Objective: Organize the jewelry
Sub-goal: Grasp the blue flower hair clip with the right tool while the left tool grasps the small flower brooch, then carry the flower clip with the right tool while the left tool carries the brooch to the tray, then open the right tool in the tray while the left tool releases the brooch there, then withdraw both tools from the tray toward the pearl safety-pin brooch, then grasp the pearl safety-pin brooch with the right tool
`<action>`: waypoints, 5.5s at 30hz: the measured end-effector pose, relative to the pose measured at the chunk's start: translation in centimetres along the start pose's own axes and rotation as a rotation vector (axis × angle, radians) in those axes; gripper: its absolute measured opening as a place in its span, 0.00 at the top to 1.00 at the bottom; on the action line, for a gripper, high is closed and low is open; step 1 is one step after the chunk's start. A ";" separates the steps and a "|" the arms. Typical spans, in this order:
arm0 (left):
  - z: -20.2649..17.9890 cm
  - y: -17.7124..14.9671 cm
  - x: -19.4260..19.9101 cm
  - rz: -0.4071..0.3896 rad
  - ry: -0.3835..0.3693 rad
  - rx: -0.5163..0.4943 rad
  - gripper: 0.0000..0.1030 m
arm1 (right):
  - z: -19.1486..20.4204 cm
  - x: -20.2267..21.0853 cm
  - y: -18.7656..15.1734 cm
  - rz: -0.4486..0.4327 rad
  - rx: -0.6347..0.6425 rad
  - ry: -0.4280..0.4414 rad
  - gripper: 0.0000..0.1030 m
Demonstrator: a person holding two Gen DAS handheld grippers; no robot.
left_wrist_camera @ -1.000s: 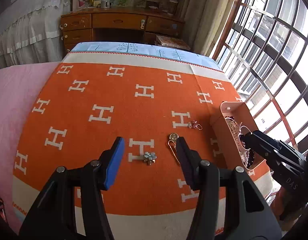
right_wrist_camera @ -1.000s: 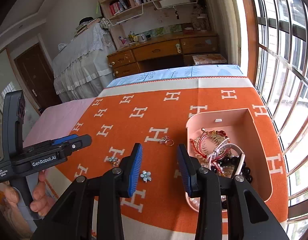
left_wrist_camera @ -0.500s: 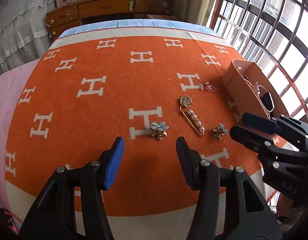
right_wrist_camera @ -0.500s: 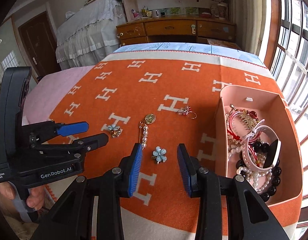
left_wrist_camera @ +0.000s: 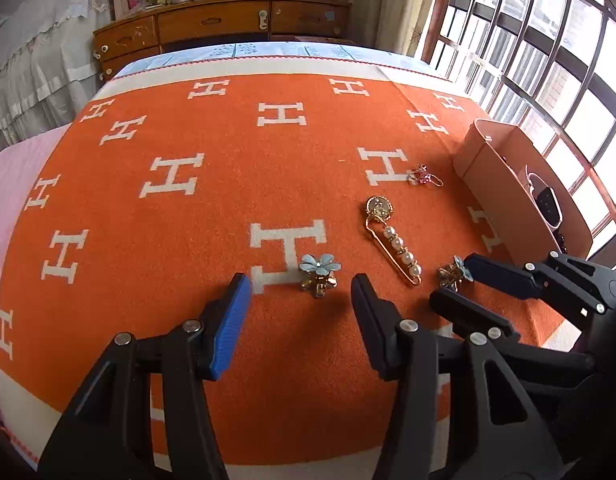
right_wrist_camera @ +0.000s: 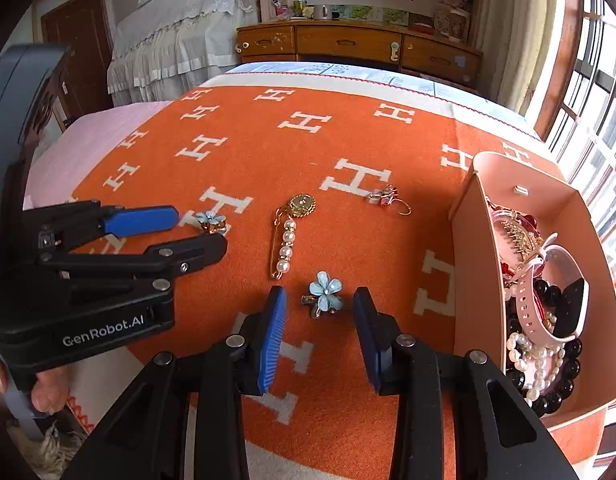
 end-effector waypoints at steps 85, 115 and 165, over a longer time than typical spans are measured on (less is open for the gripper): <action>-20.4 12.8 -2.8 0.003 -0.284 -0.241 0.50 | -25.5 2.7 4.9 -0.032 -0.471 0.071 0.69; -7.4 12.4 9.2 -0.082 -0.068 -0.177 0.50 | -11.8 10.4 9.5 -0.077 -0.243 0.126 0.66; -0.7 4.2 0.3 0.167 -0.115 -0.110 0.50 | -2.2 1.4 5.9 0.055 -0.061 0.073 0.93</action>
Point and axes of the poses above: each gripper's, at about its wrist camera, not at the fingertips, and x roughly against the way its jaws point, z to its left, y to its top, the point moved 6 cm from there along -x, roughly the way its jaws point, and after that the axes turned 5 degrees about -y, right-handed, at the moved point
